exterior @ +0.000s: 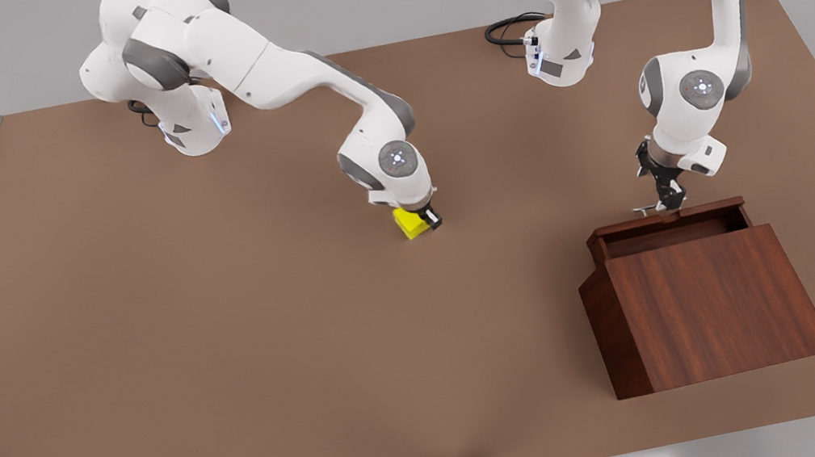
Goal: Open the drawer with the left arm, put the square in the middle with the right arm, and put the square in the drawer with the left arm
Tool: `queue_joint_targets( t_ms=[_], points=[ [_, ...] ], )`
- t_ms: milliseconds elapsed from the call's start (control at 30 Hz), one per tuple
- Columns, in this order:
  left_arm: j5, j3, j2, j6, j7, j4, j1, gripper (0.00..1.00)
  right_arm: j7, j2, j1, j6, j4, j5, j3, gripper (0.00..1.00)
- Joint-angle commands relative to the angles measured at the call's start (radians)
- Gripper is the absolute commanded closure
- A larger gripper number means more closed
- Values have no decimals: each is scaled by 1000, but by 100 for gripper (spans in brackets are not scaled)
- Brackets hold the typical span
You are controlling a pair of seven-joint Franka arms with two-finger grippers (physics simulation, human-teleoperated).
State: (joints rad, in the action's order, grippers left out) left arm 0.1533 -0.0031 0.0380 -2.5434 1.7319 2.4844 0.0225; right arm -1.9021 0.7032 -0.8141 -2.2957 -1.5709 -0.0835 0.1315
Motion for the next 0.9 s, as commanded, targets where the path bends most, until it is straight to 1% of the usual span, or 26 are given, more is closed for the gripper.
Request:
queue_joint_targets(
  t_ms=[0,33,100,167,233,333,367,400,467,500,533,767,833,867],
  points=[
    [0,0,2,2,0,2,-4,0,-5,7,-4,1,6,8,-1,29],
    [0,0,3,2,0,7,-6,0,-5,24,-8,-2,14,19,0,29],
    [0,0,17,2,17,21,-9,0,-3,79,-37,-2,91,48,0,29],
    [0,0,22,2,28,28,-18,0,9,99,-43,-4,114,71,0,29],
    [0,0,25,2,28,33,-18,0,12,108,-43,-11,123,99,0,28],
    [0,2,31,14,28,34,-18,0,-23,122,-65,-36,124,84,2,28],
    [0,2,33,15,28,34,-18,0,-28,127,-65,-36,124,82,19,28],
    [0,2,33,15,28,36,-18,0,-48,130,-65,-39,124,77,20,26],
    [0,2,34,19,28,36,-18,0,-98,142,-69,-68,123,80,23,26],
    [0,3,34,25,28,36,-18,0,-101,144,-85,-70,124,77,23,8],
    [0,3,37,32,28,36,-18,0,-103,142,-85,-71,126,80,23,0],
    [2,3,48,65,29,42,-18,0,-81,124,-86,-70,127,100,22,0],
    [2,3,56,77,32,42,-18,0,-40,35,-70,-67,127,105,19,0],
    [2,3,62,81,34,42,-18,0,29,-13,-34,-47,123,100,20,0]
  ],
)
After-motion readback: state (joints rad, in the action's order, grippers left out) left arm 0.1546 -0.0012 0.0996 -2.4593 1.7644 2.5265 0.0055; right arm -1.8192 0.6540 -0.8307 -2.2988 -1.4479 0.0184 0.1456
